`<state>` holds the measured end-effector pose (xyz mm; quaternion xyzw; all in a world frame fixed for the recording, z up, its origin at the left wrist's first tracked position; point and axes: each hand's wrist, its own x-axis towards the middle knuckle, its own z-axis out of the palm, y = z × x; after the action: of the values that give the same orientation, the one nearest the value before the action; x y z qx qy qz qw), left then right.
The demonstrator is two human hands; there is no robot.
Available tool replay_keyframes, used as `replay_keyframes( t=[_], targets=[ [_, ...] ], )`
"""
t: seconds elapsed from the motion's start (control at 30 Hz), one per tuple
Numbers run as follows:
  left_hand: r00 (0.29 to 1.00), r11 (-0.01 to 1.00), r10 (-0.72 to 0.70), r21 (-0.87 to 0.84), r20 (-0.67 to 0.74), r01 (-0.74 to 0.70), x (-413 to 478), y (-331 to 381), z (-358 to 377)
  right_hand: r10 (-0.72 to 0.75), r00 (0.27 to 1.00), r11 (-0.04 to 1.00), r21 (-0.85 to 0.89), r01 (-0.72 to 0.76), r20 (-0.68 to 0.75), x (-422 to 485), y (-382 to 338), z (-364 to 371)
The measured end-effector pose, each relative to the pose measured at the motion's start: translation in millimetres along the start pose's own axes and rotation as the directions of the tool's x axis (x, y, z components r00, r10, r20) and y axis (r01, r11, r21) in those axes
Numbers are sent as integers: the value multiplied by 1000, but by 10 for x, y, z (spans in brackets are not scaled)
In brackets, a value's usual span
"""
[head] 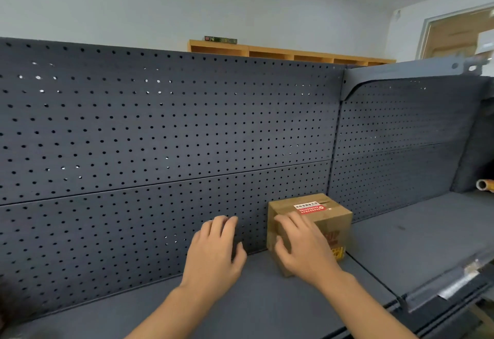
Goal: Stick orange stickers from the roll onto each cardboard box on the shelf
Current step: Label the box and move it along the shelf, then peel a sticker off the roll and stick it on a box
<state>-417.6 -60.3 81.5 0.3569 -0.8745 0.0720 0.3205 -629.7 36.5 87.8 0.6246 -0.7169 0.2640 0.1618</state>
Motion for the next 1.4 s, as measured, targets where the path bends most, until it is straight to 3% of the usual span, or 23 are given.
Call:
replay_keyframes(
  t=[0.37,0.7,1.17,1.4],
  targets=[
    [989,991,-100,96,113,89,-738,-843,-525,-14,986,998,70,3,168,-240,-856,240],
    [961,953,-250,204,118,222,-1494,-1797,-1155,-94,981,985,160,66,170,-213,-1960,593],
    [891,839,-455,327,-16,434,-2607,-3293,-2214,-248,945,948,254,191,214,-50,-3818,1164],
    [802,752,-595,321,-47,576,-2833,-3983,-2444,-287,922,945,233,228,260,93,-4584,1429]
  ],
)
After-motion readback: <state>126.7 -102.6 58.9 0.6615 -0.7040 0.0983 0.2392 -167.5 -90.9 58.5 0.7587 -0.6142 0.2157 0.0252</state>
